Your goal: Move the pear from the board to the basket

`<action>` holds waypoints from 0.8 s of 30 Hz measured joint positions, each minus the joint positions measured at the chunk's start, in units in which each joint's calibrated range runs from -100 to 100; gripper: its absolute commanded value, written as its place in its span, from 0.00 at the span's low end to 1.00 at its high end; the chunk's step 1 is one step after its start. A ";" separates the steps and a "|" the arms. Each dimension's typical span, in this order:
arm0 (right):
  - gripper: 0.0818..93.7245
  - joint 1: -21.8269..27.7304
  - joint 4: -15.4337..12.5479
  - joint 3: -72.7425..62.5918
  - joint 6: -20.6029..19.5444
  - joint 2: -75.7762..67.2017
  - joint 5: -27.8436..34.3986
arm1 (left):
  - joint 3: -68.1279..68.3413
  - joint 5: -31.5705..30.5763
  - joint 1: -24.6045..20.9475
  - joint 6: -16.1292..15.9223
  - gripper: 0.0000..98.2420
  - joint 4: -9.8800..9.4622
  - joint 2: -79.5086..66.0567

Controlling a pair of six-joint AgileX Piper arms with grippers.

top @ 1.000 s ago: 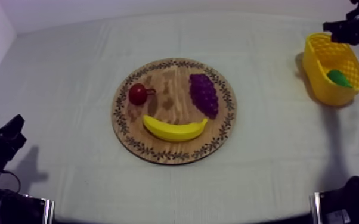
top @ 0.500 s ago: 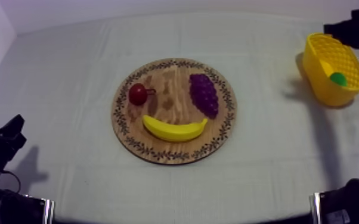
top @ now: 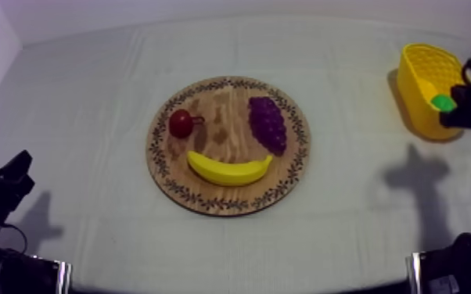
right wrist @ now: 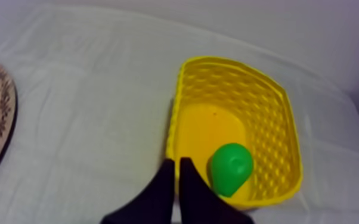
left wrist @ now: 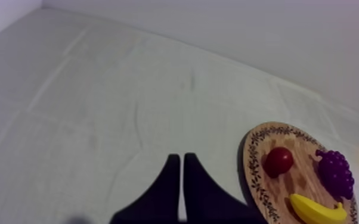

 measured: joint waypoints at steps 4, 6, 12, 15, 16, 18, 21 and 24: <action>0.01 0.22 -0.05 6.21 2.87 -8.44 3.33 | 0.00 0.00 0.00 0.00 0.00 0.00 0.00; 0.01 0.60 0.09 9.01 3.63 -12.85 5.21 | 0.00 0.00 0.00 0.00 0.00 0.00 0.00; 0.00 0.00 4.80 14.40 1.52 -25.12 12.69 | 0.00 0.00 0.00 0.00 0.00 0.00 0.00; 0.00 -1.39 9.15 15.69 -1.82 -30.79 17.35 | 0.00 0.00 0.00 0.00 0.00 0.00 0.00; 0.00 -1.90 10.34 15.78 -3.04 -32.69 18.37 | 0.00 0.00 0.00 0.00 0.00 0.00 0.00; 0.00 -2.83 12.89 16.35 -6.17 -36.12 20.19 | 0.00 0.00 0.00 0.00 0.00 0.00 0.00; 0.00 -4.00 16.09 17.57 -10.16 -40.16 23.60 | 0.00 0.00 0.00 0.00 0.00 0.00 0.00; 0.00 -4.80 18.48 17.73 -13.38 -43.36 24.64 | 0.00 0.00 0.00 0.00 0.00 0.00 0.00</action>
